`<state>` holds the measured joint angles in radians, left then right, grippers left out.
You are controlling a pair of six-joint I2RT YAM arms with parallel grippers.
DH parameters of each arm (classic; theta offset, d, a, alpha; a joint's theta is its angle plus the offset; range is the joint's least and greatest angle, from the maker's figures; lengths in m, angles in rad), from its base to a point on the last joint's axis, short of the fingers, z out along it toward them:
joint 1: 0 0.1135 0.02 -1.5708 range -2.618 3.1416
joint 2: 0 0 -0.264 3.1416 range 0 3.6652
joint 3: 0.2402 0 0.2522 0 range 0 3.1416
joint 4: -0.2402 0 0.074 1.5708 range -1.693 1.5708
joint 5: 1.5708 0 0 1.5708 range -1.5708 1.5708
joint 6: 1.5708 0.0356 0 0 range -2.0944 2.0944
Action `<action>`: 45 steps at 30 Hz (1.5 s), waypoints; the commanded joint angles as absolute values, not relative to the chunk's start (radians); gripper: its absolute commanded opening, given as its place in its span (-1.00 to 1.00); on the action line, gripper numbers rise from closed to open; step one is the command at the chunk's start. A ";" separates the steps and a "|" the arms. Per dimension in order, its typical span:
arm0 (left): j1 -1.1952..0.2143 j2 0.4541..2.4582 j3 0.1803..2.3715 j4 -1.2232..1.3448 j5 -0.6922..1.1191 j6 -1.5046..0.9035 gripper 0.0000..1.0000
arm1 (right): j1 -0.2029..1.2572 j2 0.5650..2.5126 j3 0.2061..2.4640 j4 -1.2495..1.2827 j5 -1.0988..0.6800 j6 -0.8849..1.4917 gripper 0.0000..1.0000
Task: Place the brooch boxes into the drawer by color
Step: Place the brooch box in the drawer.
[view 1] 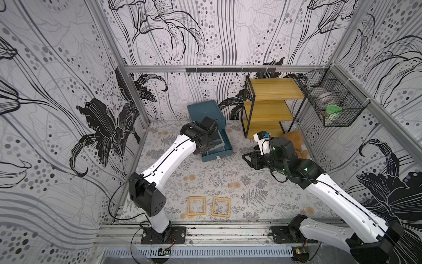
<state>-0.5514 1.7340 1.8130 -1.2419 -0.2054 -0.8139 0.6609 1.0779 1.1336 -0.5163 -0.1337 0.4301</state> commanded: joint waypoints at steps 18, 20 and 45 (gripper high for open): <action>-0.548 1.953 1.922 -1.227 -0.275 -0.766 -1.00 | 0.664 1.051 1.136 -0.532 -0.132 0.451 -0.03; -0.543 1.964 1.916 -1.218 -0.270 -0.765 -1.00 | 0.664 1.052 1.134 -0.530 -0.135 0.451 -0.03; -0.514 2.052 1.876 -1.134 -0.271 -0.772 -1.00 | 0.664 1.060 1.124 -0.531 -0.144 0.454 -0.02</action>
